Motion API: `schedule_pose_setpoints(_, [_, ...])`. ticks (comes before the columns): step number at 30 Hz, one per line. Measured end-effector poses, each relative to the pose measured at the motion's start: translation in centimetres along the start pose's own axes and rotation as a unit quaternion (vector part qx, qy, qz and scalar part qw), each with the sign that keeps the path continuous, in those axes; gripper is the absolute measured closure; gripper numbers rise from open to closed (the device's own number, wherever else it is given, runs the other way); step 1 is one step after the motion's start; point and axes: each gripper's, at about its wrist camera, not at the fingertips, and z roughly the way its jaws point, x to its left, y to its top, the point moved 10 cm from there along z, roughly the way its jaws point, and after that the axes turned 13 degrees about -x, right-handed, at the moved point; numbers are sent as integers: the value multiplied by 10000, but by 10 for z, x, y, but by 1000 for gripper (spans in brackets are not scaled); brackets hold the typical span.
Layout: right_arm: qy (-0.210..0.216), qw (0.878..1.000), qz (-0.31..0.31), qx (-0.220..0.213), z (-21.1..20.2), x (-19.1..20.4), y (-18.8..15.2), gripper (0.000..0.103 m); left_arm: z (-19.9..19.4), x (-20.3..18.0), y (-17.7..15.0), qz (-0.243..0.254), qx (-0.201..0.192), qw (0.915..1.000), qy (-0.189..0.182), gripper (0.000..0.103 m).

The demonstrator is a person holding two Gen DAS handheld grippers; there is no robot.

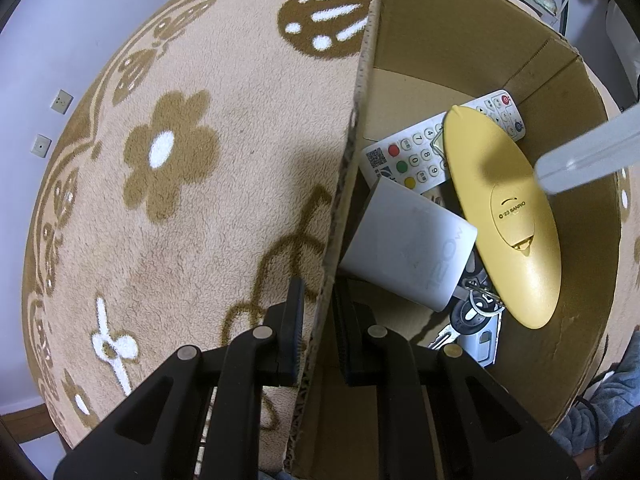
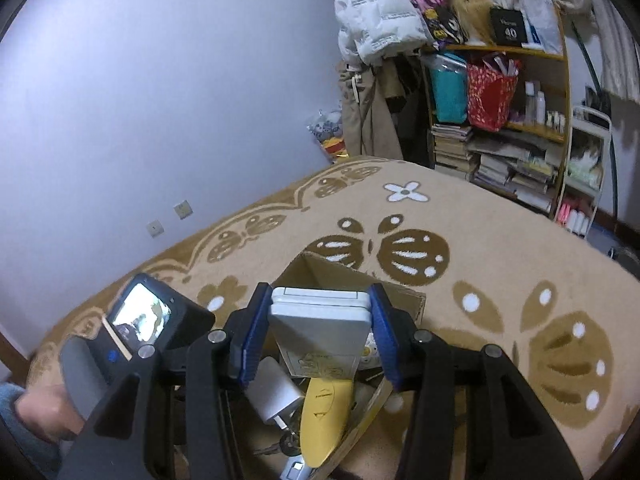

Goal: Organize rigid objects
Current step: 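Carry the white remote into the box and open the right tool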

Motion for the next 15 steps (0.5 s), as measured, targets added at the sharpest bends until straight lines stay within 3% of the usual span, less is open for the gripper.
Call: schedule_pose_setpoints(15, [-71,9995,178,-254,10,-4,-12,51,-1,0,1,11,-27,10000,58,88])
